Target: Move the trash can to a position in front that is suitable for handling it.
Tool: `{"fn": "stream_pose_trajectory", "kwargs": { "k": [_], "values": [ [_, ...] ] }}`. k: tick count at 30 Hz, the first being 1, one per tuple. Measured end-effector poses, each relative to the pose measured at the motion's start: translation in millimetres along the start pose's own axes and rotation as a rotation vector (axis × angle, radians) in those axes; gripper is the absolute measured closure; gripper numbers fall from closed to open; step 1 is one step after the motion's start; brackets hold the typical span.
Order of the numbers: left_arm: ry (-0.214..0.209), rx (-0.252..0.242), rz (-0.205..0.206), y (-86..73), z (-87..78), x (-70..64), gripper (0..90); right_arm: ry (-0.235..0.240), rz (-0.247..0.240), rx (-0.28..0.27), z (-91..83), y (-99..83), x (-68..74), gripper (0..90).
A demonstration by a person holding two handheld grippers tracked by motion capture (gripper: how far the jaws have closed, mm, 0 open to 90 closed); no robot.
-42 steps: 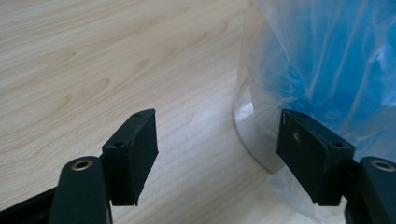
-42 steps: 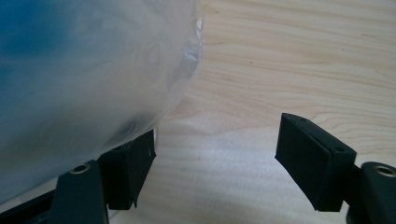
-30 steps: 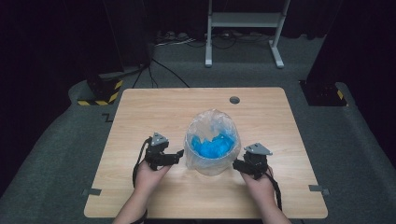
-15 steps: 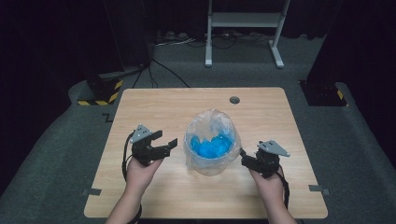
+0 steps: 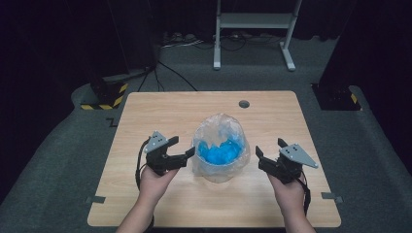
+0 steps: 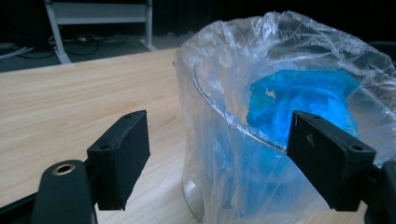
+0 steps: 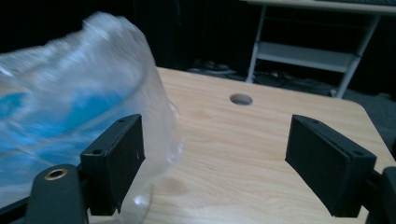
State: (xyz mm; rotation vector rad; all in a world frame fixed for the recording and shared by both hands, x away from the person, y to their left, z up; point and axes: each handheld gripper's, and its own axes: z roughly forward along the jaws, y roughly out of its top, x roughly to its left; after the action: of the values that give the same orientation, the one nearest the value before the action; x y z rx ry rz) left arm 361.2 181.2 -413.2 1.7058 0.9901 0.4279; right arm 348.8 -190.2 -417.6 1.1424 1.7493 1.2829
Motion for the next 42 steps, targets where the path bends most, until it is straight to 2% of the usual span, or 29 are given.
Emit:
{"fn": "stream_pose_trajectory", "kwargs": {
  "k": [3,5,6,7,9,10,11,14,16,17,18,19,20,21,22,23,24,25,27,30,33,34,37,40,42],
  "values": [
    [-0.009,0.01,-0.031,0.2,2.3,-1.2,23.3,0.072,-0.012,-0.026,-5.0,8.5,10.4,21.4],
    [-0.002,0.01,-0.02,1.1,2.8,-3.7,26.2,0.114,-0.031,-0.05,-7.9,15.2,21.3,22.0],
    [-0.002,0.01,-0.02,1.1,2.8,-3.7,28.1,0.126,-0.042,-0.051,-8.4,18.7,27.6,23.3],
    [0.002,0.01,-0.014,1.5,2.9,-5.0,28.1,0.126,-0.042,-0.051,-8.4,18.7,27.6,23.3],
    [0.002,0.011,-0.009,1.7,3.4,-8.7,35.2,0.148,-0.071,-0.051,-2.9,30.8,43.3,32.2],
    [0.002,0.011,-0.009,1.7,3.4,-8.7,37.2,0.148,-0.071,-0.051,-2.9,30.8,43.3,32.2],
    [-0.005,0.01,-0.011,1.0,3.2,-10.1,39.1,0.147,-0.062,-0.045,5.9,39.9,48.7,39.6],
    [-0.01,0.01,-0.009,0.7,2.6,-11.6,42.7,0.149,-0.04,-0.022,14.9,45.3,49.2,43.8],
    [-0.013,0.01,-0.002,0.7,2.1,-13.2,44.0,0.148,-0.018,0.026,26.1,47.6,48.8,46.8],
    [-0.018,0.011,-0.006,0.7,2.1,-13.9,45.0,0.135,-0.03,0.046,30.2,46.4,48.7,48.0],
    [-0.024,0.01,-0.002,0.3,2.3,-14.8,46.0,0.107,-0.037,0.063,33.3,39.6,46.6,53.8],
    [-0.024,0.01,-0.002,0.3,2.3,-14.8,46.7,0.107,-0.037,0.063,33.3,39.6,46.6,53.8],
    [-0.026,0.01,0.001,0.3,2.4,-15.2,46.7,0.105,-0.027,0.067,34.3,36.3,44.7,55.6],
    [-0.033,0.01,-0.002,0.0,3.4,-16.2,49.0,0.104,-0.008,0.104,36.1,29.0,38.1,61.9],
    [-0.033,0.01,-0.002,0.0,3.4,-16.2,49.5,0.104,-0.008,0.104,36.1,29.0,38.1,61.9],
    [-0.039,0.008,-0.004,-0.5,3.8,-16.8,50.3,0.096,0.011,0.107,33.3,24.4,30.5,65.1],
    [-0.046,0.006,-0.007,-0.5,3.9,-16.9,50.9,0.11,0.03,0.104,32.1,23.4,28.1,66.1],
    [-0.046,0.006,-0.007,-0.5,3.9,-16.9,51.8,0.11,0.03,0.104,32.1,23.4,28.1,66.1],
    [-0.051,0.006,0.002,0.2,3.8,-19.4,55.2,0.112,0.029,0.105,27.3,23.9,27.2,73.2],
    [-0.056,0.005,0.007,0.1,3.9,-20.1,59.3,0.11,0.029,0.092,21.9,27.1,27.3,77.5],
    [-0.063,0.002,0.0,0.1,4.0,-19.6,62.6,0.105,0.025,0.088,19.7,28.1,27.4,77.4],
    [-0.064,-0.001,0.0,0.1,4.0,-20.1,66.0,0.1,0.031,0.081,18.2,28.6,27.9,68.9],
    [-0.058,-0.002,0.011,0.2,3.4,-22.7,70.3,0.101,0.036,0.073,15.4,31.0,28.9,65.2],
    [-0.048,-0.008,0.02,0.3,3.2,-24.4,73.9,0.098,0.032,0.055,11.1,34.0,31.0,64.9],
    [-0.043,-0.01,0.021,0.4,2.4,-24.8,78.2,0.085,0.015,0.051,6.2,36.9,33.2,71.2]
  ]
}}
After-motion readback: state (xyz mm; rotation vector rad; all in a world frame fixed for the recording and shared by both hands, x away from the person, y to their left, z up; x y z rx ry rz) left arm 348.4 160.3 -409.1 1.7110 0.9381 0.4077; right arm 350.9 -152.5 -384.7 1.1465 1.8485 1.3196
